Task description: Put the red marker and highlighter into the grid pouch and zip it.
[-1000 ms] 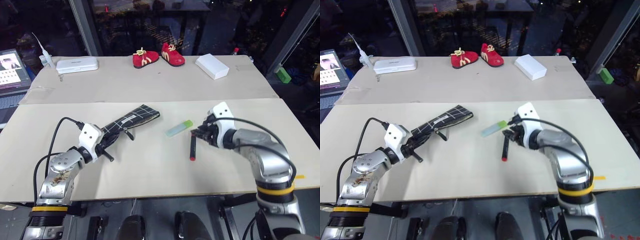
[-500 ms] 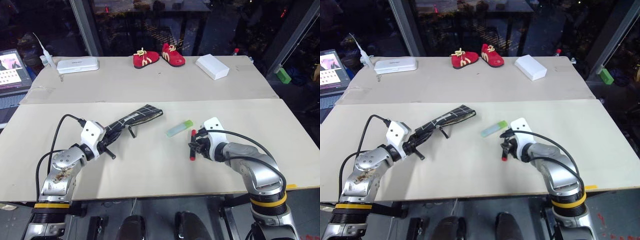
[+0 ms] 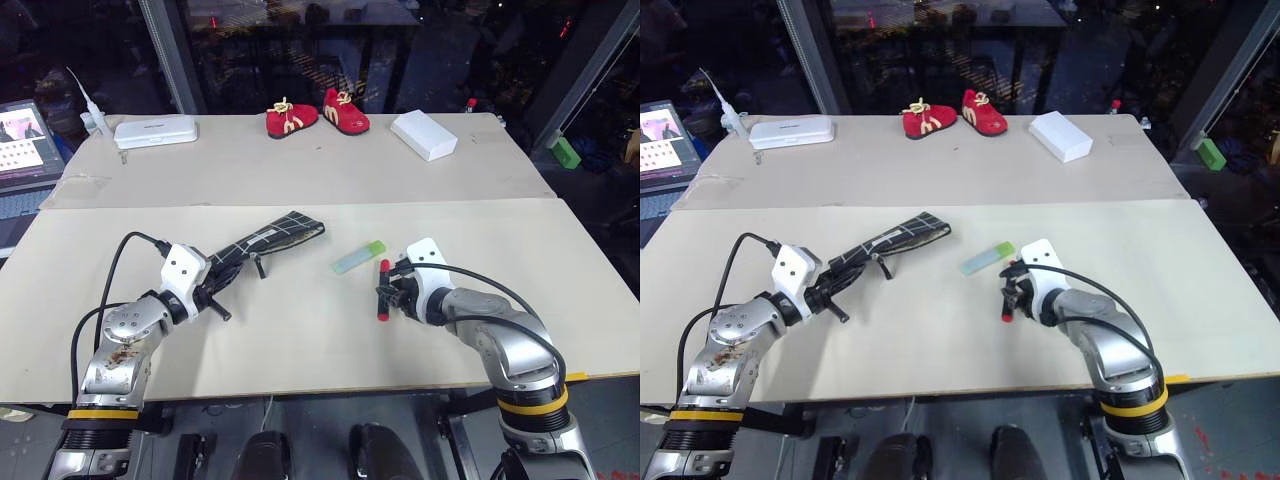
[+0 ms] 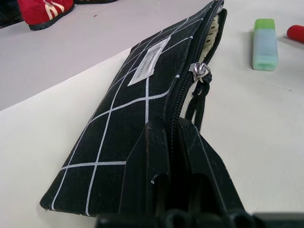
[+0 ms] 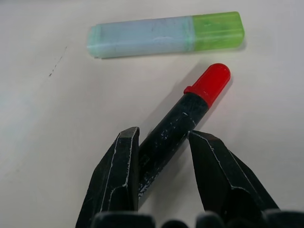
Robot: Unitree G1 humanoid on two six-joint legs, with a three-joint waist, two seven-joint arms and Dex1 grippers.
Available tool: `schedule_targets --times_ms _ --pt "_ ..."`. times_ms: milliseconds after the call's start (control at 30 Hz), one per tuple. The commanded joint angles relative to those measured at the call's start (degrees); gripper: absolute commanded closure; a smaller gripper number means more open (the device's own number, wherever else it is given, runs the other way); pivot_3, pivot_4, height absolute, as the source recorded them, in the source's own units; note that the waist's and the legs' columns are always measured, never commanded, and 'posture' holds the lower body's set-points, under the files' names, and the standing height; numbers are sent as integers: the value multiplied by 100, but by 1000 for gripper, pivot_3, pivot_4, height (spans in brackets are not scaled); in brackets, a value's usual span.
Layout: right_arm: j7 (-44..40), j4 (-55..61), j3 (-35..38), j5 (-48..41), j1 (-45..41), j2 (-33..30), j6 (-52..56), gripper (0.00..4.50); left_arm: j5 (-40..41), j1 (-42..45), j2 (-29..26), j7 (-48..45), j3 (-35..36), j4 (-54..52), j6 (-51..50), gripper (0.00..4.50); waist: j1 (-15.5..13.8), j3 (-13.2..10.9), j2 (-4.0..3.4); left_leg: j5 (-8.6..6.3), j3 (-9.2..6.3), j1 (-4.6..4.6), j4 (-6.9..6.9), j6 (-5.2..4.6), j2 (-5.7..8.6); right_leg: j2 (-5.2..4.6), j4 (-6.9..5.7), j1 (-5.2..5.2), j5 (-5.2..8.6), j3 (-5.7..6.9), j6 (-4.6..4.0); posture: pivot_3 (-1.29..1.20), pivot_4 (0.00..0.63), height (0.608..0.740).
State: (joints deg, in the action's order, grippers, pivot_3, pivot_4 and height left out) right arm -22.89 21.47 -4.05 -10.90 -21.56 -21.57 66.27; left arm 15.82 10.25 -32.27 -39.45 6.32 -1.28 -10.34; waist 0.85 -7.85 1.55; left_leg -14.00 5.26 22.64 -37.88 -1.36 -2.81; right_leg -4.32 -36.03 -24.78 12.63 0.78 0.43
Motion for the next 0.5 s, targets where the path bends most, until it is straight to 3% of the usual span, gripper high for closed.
schedule_targets --times_ms 33,433,500 --pt "142 -159 -93 41 126 17 -23 2661 41 -28 -53 25 172 -162 44 4500 0 0 0 0 0 -3 0 0 0 0 0 4 0 0 0 0 150 740" --pt "1096 -562 268 169 -36 778 252 2661 36 43 -53 6 171 -127 13 4500 -2 20 27 -4 -1 -56 1 -4 -5 -2 10 60 2 0 0 0 150 740" --pt "1082 -469 182 157 -35 752 285 2148 37 47 -53 -6 164 -118 13 4500 -2 20 27 -4 -1 -53 1 -4 -4 -2 10 57 2 0 0 0 150 740"
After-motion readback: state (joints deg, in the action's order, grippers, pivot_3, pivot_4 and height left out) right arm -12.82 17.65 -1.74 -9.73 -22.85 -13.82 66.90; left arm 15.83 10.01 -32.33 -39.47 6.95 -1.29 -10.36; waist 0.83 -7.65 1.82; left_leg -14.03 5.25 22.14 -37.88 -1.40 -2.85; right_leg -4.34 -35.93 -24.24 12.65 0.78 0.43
